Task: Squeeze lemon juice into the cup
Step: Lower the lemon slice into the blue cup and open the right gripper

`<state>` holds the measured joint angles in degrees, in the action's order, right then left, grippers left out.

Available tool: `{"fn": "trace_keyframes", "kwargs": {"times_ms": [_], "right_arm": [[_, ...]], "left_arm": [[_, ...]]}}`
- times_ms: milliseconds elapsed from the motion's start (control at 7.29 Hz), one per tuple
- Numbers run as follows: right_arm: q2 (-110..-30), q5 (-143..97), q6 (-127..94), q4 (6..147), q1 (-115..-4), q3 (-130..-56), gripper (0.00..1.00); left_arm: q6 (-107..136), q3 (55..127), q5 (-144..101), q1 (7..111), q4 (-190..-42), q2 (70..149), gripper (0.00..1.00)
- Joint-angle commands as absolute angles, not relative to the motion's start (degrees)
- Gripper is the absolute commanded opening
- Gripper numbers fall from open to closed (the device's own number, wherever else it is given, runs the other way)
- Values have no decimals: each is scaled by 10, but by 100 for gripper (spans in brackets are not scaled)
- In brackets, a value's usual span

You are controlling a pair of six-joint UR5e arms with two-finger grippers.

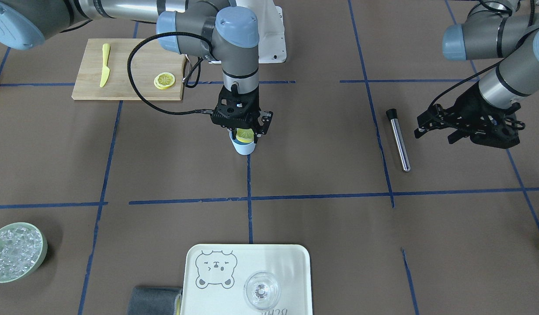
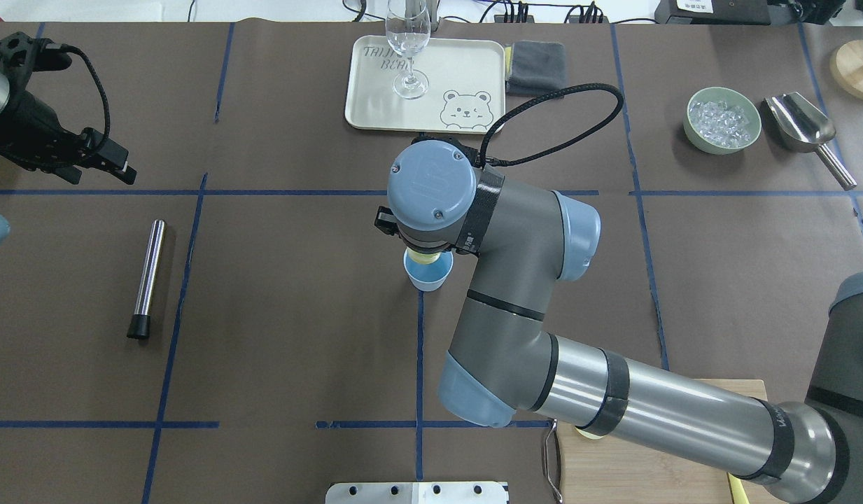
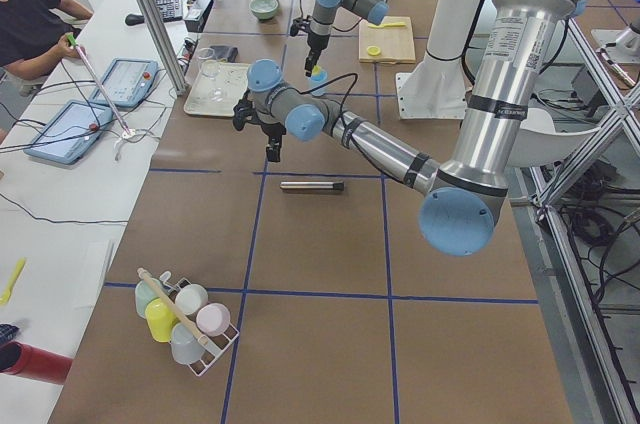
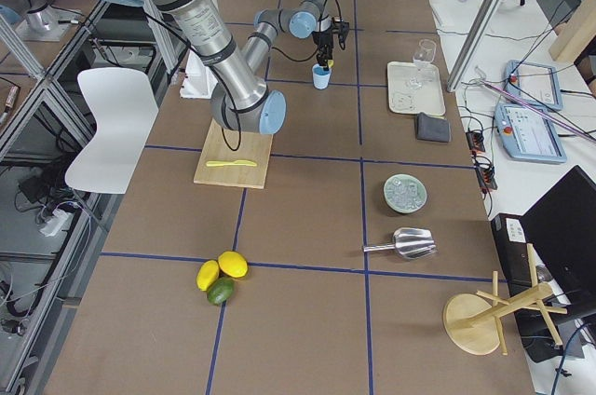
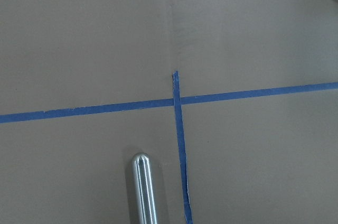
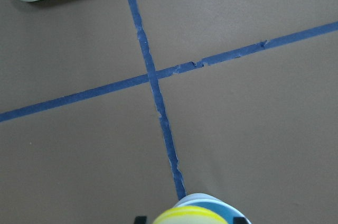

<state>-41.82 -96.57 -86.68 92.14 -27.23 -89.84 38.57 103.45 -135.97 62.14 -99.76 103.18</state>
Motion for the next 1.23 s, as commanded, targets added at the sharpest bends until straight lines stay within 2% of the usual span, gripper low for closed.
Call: {"fn": "trace_keyframes", "kwargs": {"times_ms": [0,685,960,1097], "right_arm": [[-417,-968,-867,923,-272,-898,61],[-421,-978,-867,956,-272,-928,62],[-422,-977,-867,956,-272,-928,66],[-423,-977,-867,955,-272,-927,73]], "left_arm": [[387,1036,-1360,621,-998,1032,100],[386,1030,-1360,621,-998,1032,100],[385,1029,-1360,621,-998,1032,100],[385,1029,-1361,621,-998,1032,100]]}}
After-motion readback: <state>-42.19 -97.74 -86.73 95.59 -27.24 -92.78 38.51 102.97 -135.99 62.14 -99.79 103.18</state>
